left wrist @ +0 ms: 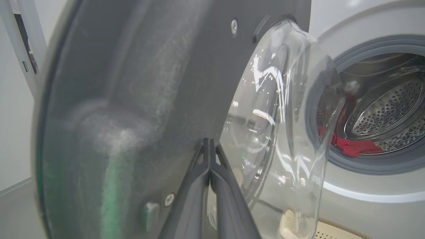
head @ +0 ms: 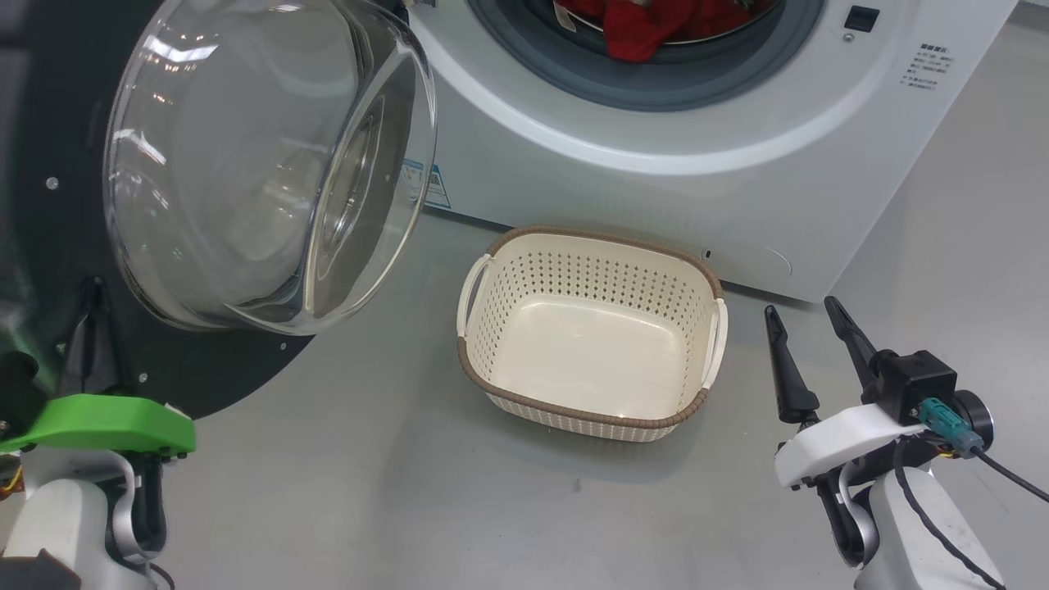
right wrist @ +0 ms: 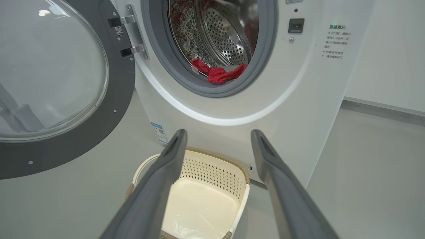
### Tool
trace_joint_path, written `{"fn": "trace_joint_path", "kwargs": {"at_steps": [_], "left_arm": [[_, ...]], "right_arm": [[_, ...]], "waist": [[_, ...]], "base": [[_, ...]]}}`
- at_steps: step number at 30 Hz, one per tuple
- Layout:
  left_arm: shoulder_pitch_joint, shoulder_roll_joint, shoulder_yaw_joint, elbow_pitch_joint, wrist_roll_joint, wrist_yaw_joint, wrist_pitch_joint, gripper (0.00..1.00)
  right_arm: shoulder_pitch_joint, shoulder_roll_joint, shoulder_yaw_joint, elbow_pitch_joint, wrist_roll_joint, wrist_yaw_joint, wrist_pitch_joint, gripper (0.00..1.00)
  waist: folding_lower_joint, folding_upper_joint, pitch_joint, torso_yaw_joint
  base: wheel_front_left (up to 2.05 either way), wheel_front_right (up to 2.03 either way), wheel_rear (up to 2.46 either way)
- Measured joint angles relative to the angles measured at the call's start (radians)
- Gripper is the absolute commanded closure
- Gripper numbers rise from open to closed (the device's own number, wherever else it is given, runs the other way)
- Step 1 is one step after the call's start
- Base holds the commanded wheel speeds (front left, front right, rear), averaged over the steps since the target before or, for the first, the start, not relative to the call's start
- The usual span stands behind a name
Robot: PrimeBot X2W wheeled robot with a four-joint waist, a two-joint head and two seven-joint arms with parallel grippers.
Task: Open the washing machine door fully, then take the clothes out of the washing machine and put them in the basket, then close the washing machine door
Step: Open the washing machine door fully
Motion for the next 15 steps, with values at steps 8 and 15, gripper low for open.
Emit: {"fn": "trace_joint_path", "kwargs": {"at_steps": [8, 15], "left_arm": [[-0.060, 0.029, 0.056, 0.089, -0.024, 0.000, -0.001, 1.00], [-0.104, 0.053, 0.078, 0.165, -0.027, 0.002, -0.001, 1.00]], "right_arm": [[-0.023, -0.001, -0.004, -0.002, -0.009, 0.008, 0.000, 0.00], [-0.023, -0.001, -0.013, 0.000, -0.009, 0.008, 0.000, 0.00]], "waist": [[0.0000, 0.0000, 0.021, -0.006], [0.0000, 0.0000, 0.025, -0.009]], "base": [[0.00, 0.00, 0.00], [0.00, 0.00, 0.00]]}}
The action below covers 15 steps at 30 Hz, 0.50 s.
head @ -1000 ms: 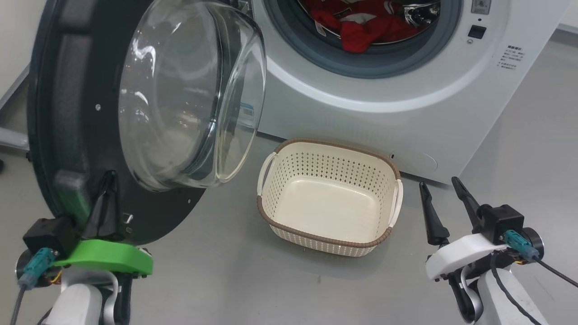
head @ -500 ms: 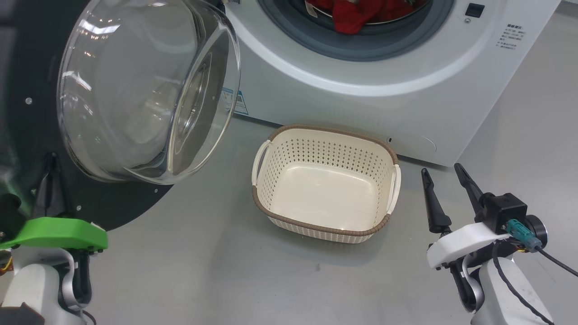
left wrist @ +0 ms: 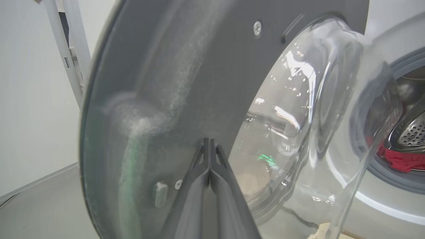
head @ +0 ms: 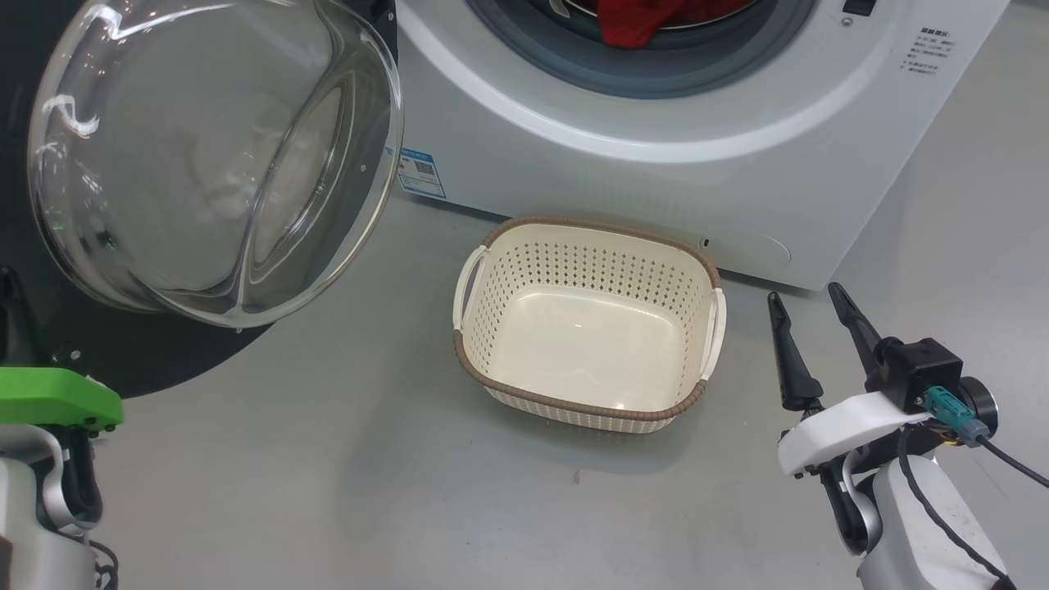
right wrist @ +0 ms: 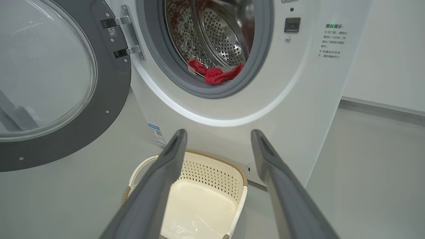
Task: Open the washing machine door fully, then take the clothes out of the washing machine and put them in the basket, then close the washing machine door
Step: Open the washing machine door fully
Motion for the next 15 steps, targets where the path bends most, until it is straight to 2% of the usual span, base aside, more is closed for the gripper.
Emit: {"fn": "trace_joint_path", "kwargs": {"at_steps": [15], "left_arm": [[-0.048, 0.021, 0.012, 0.112, 0.000, -0.004, -0.012, 1.00]], "right_arm": [[-0.005, 0.000, -0.002, 0.011, -0.010, 0.005, 0.000, 0.00]], "waist": [[0.0000, 0.0000, -0.011, -0.006]], "base": [[0.00, 0.00, 0.00]]}}
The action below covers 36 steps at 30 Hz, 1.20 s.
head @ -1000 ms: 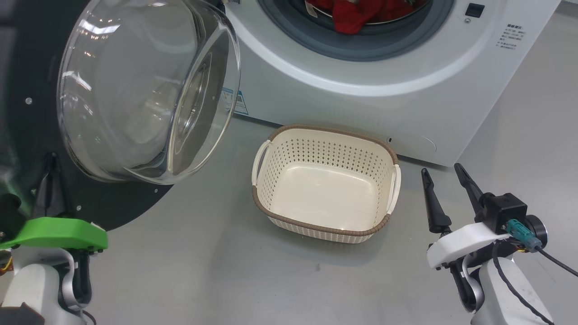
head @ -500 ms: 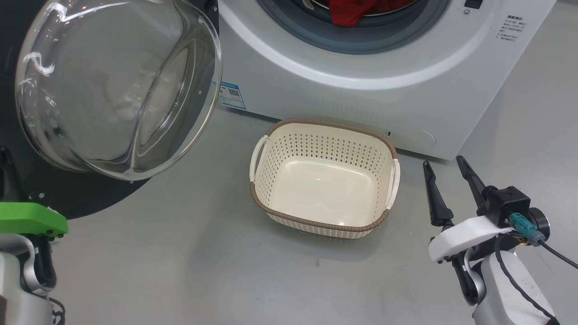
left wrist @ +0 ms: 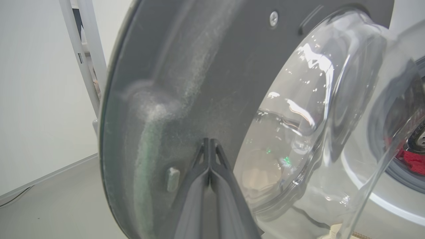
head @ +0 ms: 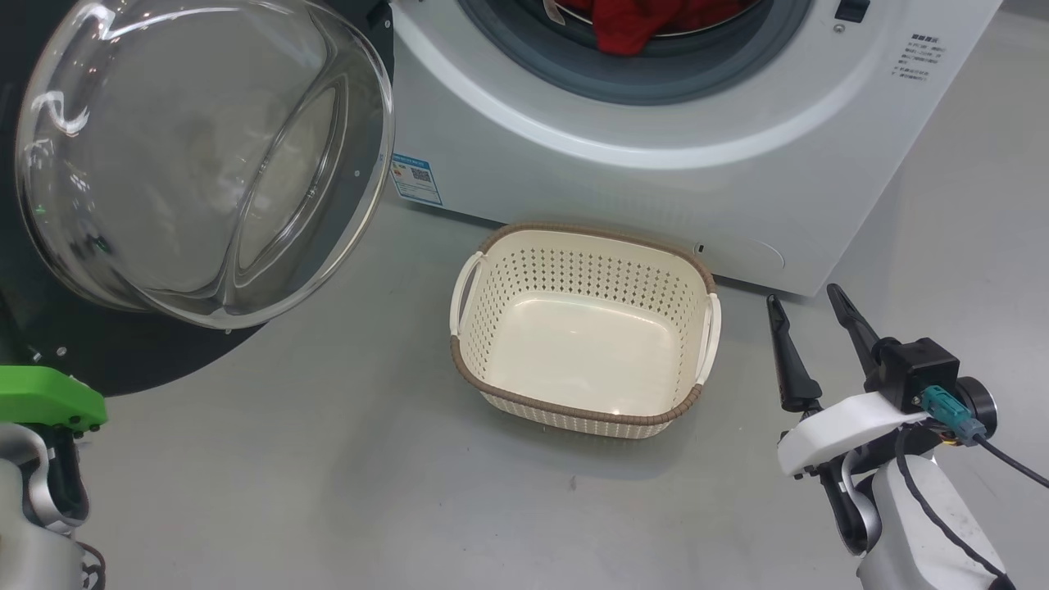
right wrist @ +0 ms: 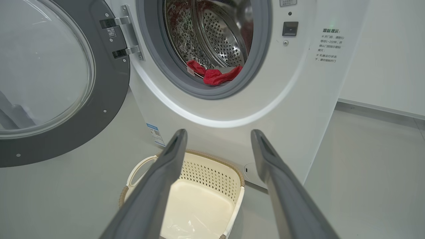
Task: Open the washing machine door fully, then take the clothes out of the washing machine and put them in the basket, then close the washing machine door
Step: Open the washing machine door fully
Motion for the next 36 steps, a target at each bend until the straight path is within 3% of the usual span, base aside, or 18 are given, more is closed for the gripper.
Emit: {"fn": "trace_joint_path", "kwargs": {"at_steps": [16, 26, 30, 32, 36], "left_arm": [[0.118, -0.037, -0.042, -0.082, 0.055, -0.010, -0.008, 1.00], [0.246, -0.095, -0.114, -0.215, 0.101, -0.049, -0.008, 0.99], [0.273, -0.120, -0.145, -0.255, 0.105, -0.065, -0.008, 0.43], [0.279, -0.123, -0.155, -0.262, 0.108, -0.067, -0.008, 0.00], [0.301, -0.123, -0.173, -0.289, 0.117, -0.071, -0.008, 0.00]], "right_arm": [[0.012, 0.001, 0.012, 0.011, 0.012, 0.004, 0.000, 0.00], [0.033, 0.001, 0.052, 0.010, 0.040, 0.004, 0.000, 0.00], [0.033, 0.001, 0.063, -0.001, 0.051, 0.004, 0.000, 0.00], [0.032, 0.001, 0.068, -0.002, 0.054, 0.004, 0.000, 0.00], [0.032, 0.001, 0.080, -0.010, 0.066, 0.004, 0.000, 0.00]], "waist": [[0.0000, 0.0000, -0.063, -0.019], [0.0000, 0.0000, -0.101, -0.059], [0.0000, 0.0000, -0.104, -0.084], [0.0000, 0.0000, -0.104, -0.091], [0.0000, 0.0000, -0.104, -0.121]], "base": [[0.00, 0.00, 0.00], [0.00, 0.00, 0.00], [0.00, 0.00, 0.00], [0.00, 0.00, 0.00], [0.00, 0.00, 0.00]]}}
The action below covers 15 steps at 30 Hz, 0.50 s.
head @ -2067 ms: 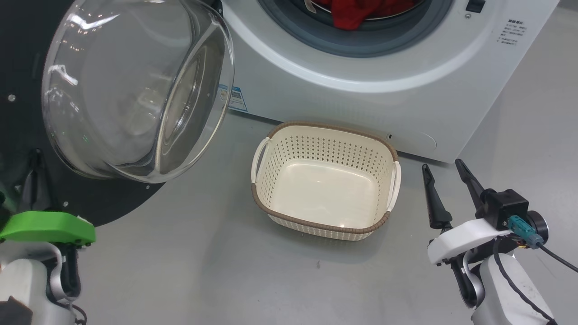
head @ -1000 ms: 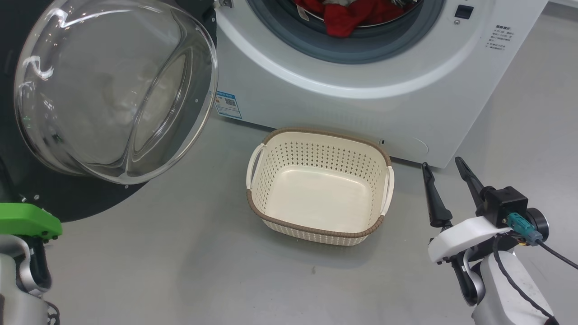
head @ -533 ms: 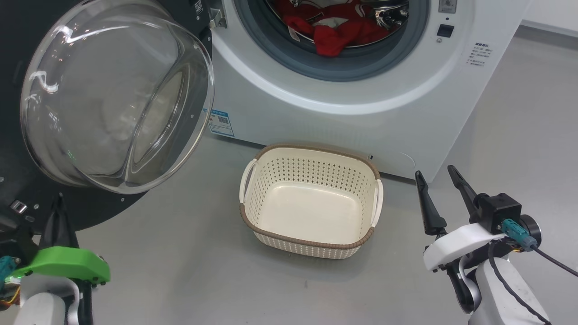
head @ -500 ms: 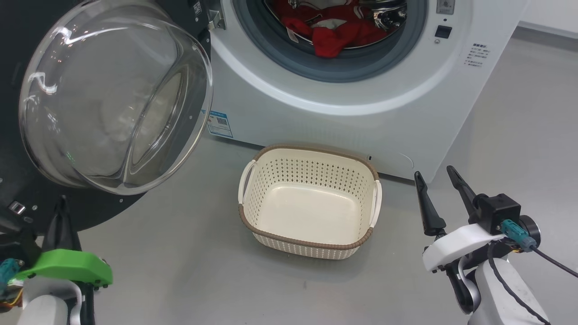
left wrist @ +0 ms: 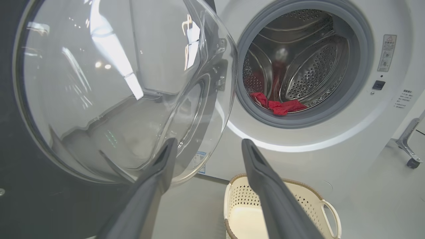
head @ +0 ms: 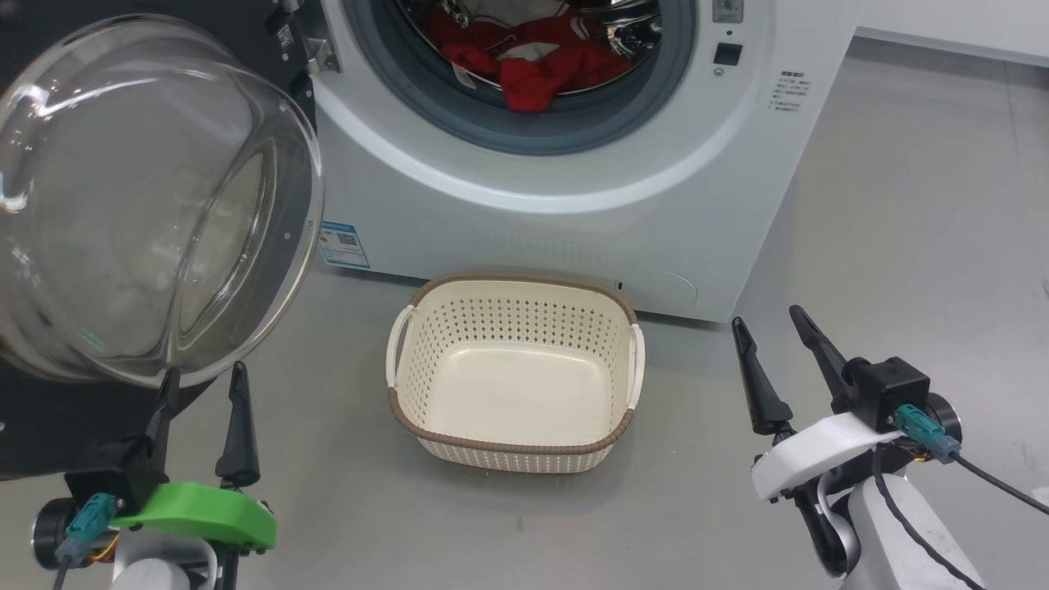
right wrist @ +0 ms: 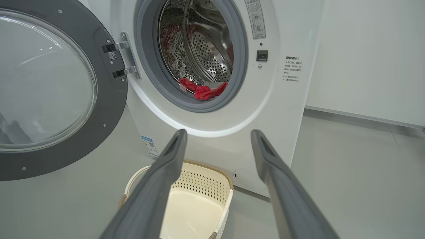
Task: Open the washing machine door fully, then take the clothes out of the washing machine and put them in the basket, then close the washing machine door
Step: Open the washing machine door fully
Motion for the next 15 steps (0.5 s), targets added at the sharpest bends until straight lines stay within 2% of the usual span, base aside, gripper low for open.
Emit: {"fn": "trace_joint_path", "kwargs": {"at_steps": [9, 15], "left_arm": [[0.016, 0.001, -0.032, -0.041, 0.030, -0.008, 0.000, 0.00], [0.045, 0.002, -0.050, -0.046, 0.041, -0.008, 0.002, 0.00]], "right_arm": [[0.000, 0.000, 0.013, -0.011, 0.002, -0.003, 0.000, 0.00], [0.015, 0.000, 0.015, -0.013, 0.008, -0.019, 0.000, 0.00]], "waist": [[0.0000, 0.0000, 0.000, -0.080], [0.0000, 0.0000, -0.006, -0.136]], "base": [[0.00, 0.00, 0.00], [0.00, 0.00, 0.00]]}}
